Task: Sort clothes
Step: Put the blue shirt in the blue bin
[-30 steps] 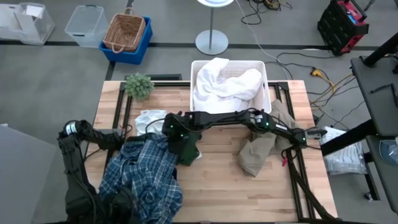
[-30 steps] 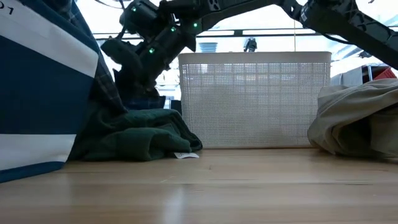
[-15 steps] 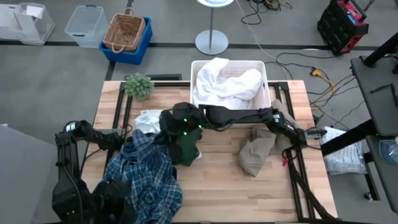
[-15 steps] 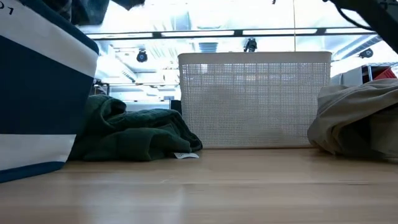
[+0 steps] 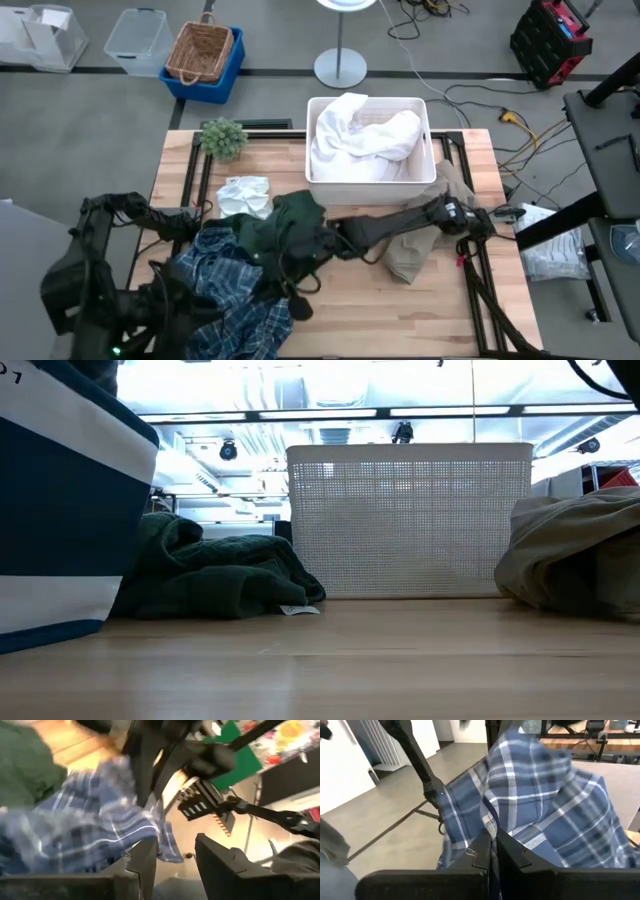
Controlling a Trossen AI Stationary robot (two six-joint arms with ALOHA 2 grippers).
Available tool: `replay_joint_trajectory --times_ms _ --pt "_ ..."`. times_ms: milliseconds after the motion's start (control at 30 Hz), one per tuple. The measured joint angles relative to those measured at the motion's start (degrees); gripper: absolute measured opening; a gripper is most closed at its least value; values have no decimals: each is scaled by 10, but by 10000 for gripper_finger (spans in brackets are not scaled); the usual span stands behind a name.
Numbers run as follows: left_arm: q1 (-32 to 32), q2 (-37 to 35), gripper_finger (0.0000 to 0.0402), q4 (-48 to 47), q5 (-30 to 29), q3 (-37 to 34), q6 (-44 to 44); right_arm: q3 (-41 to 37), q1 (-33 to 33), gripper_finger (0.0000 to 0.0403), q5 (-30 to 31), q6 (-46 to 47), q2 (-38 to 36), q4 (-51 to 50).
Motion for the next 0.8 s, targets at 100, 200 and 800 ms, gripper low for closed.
replay_joint_trajectory --times_ms 100,200,800 --pt "6 -2 116 0 -32 27 65 0 13 9 29 18 25 30" --pt "13 -4 116 0 -38 37 131 0 20 9 41 56 66 75" --pt "16 0 116 26 250 -290 62 3 16 48 27 298 166 33"
